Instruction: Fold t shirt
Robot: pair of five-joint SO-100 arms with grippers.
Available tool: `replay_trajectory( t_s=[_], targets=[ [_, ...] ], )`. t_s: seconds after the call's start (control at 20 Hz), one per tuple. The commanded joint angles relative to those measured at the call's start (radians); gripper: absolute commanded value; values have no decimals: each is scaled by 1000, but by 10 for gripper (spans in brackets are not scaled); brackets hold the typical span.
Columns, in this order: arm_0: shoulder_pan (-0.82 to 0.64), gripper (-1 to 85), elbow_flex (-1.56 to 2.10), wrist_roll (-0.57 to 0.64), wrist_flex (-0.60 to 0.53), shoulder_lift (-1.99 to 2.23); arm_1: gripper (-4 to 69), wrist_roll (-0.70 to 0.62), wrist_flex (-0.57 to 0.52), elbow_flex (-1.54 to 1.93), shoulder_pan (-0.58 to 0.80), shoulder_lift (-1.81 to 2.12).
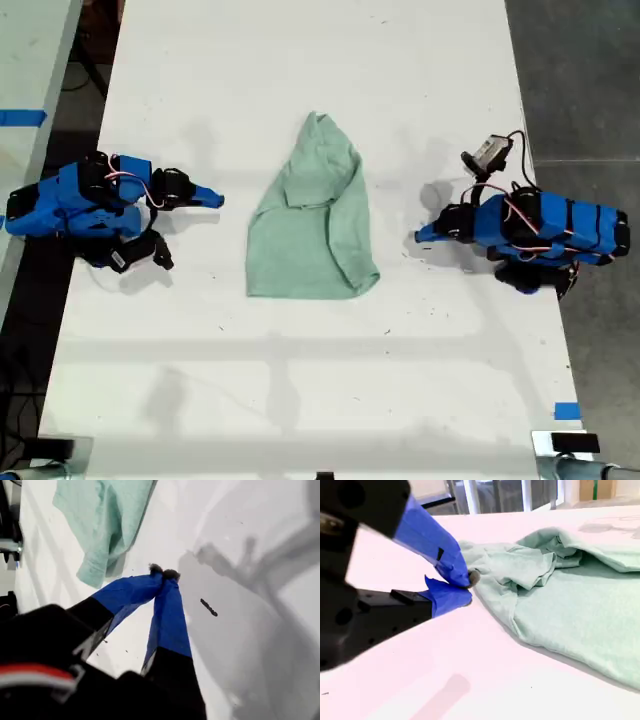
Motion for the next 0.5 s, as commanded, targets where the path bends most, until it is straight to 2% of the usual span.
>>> replay_trajectory(
  t_s=[0.0, 0.45],
  targets=[
    [-5, -1, -5, -14, -12, 6, -2, 8, 5, 57, 2, 17],
    [-8, -1, -3, -12, -17, 6, -2, 9, 6, 57, 0, 17]
  ],
)
